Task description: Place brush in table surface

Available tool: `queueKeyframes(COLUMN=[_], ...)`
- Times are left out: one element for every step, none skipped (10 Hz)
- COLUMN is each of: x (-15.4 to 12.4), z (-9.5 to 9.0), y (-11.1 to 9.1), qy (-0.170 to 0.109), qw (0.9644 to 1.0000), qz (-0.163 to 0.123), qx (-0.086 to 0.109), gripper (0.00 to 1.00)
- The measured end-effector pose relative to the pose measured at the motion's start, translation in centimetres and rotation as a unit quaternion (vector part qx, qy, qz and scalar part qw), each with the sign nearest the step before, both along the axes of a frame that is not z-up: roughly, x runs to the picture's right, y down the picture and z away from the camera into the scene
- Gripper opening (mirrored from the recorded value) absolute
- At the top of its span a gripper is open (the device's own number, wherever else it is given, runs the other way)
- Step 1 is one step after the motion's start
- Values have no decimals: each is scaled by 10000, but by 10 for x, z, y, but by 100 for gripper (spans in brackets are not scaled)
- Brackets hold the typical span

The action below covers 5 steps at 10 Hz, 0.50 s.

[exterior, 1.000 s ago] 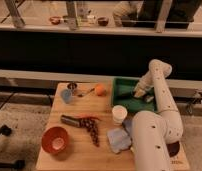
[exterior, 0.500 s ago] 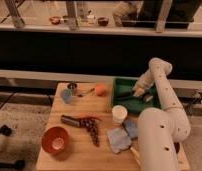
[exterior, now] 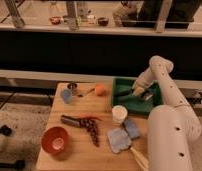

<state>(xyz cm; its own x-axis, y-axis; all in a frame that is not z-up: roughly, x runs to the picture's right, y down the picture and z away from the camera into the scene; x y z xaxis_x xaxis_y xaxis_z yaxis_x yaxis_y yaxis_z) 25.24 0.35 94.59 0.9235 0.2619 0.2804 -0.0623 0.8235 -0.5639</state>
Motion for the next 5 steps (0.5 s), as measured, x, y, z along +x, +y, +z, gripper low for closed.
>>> queueKeyframes(x=[-4, -9, -13, -15, -18], z=[-6, -12, -20, -24, -30], y=[-2, -7, -11, -13, -16], qy=[-52, -116, -186, -221, -269], qw=[10000, 9999, 9996, 9995, 9992], qz=[-27, -55, -77, -90, -108], qx=[51, 116, 184, 222, 273], gripper=[0, 0, 0, 0, 0])
